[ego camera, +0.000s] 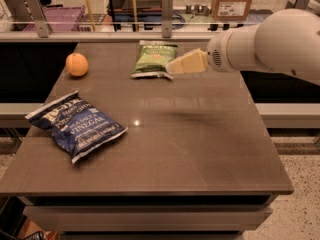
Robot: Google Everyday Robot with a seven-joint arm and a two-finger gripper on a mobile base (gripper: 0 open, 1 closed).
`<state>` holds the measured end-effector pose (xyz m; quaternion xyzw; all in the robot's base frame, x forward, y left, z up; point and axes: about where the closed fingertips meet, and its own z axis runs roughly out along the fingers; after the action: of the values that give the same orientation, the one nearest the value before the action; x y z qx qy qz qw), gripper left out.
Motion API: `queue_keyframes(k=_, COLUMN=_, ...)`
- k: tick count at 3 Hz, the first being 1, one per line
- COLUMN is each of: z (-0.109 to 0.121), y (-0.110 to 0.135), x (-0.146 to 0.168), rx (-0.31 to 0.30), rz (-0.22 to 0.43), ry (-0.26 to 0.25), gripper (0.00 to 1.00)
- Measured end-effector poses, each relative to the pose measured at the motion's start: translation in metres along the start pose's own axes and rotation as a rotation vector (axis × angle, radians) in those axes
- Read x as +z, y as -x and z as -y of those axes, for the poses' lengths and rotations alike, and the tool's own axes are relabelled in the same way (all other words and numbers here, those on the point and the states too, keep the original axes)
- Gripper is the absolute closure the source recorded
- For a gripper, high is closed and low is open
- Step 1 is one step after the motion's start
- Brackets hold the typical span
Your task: Pick green jalapeno chip bag
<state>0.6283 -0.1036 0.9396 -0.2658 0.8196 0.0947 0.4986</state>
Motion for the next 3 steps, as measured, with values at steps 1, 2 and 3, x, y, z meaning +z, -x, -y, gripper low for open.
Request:
queue_keyframes(k=1, z=-0.013, y=0.011, x=0.026, rx=-0.013, rz=0.068, ry=0.047, gripper=0.0)
queue_keyframes(k=2, z=-0.024, y=0.017, x=0.045, rx=-0.031, rz=0.087, ry=0.101, gripper=0.0)
queue_keyframes(k=3, z=-0.039, y=0.012, x=0.07, rx=-0.037, rz=0.076, ry=0.174, gripper=0.0)
